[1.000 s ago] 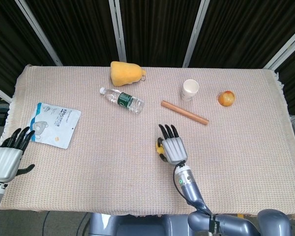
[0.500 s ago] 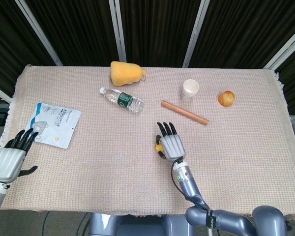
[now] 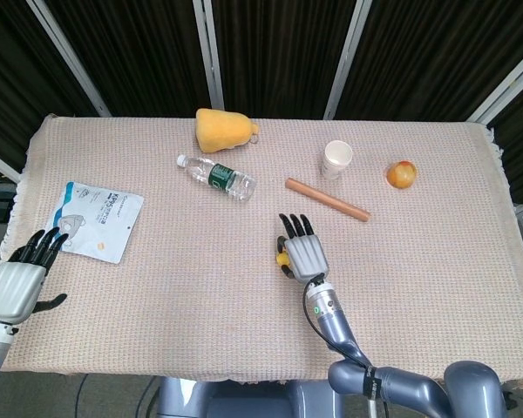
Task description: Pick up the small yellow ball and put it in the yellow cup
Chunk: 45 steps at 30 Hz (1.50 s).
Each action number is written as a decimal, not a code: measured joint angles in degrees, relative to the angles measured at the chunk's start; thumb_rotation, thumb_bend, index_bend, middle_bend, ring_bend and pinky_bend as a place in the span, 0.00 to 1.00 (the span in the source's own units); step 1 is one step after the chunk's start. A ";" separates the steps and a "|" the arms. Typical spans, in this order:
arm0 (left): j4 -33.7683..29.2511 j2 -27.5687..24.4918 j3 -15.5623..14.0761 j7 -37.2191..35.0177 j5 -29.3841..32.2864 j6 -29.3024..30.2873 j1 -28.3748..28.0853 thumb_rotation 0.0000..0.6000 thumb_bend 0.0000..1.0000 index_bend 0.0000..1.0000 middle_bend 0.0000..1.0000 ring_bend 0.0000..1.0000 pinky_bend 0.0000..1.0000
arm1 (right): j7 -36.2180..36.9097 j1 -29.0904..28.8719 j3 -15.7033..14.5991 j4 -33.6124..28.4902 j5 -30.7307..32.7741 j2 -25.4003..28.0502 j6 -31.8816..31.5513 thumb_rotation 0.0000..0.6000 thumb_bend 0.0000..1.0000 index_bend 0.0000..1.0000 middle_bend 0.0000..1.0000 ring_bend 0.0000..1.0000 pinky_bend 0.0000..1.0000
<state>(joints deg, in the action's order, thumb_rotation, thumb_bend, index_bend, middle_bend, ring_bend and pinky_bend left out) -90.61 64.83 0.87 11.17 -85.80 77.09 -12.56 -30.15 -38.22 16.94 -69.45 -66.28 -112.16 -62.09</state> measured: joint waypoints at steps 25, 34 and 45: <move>-0.02 0.00 0.12 -0.36 -0.21 -0.31 -0.39 1.00 0.00 0.00 0.00 0.00 0.25 | 0.32 -1.03 -0.60 -0.90 1.59 1.15 1.00 1.00 0.12 0.45 0.04 0.00 0.00; -0.15 -0.04 0.14 -0.21 -0.31 -0.41 -0.55 1.00 0.00 0.00 0.00 0.00 0.25 | -0.57 -1.30 -0.58 -2.97 1.49 2.85 0.40 1.00 0.10 0.43 0.03 0.00 0.00; -0.03 -0.08 -0.20 -0.90 -0.94 -0.65 -0.71 1.00 0.00 0.00 0.00 0.00 0.25 | -7.91 0.14 -2.80 -11.78 2.98 10.45 -0.69 1.00 0.00 0.14 0.00 0.00 0.00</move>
<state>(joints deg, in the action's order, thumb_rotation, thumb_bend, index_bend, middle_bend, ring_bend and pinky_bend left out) -90.64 64.75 0.67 10.27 -86.74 76.44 -13.27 -38.05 -38.08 14.14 -81.23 -63.30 -101.71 -62.78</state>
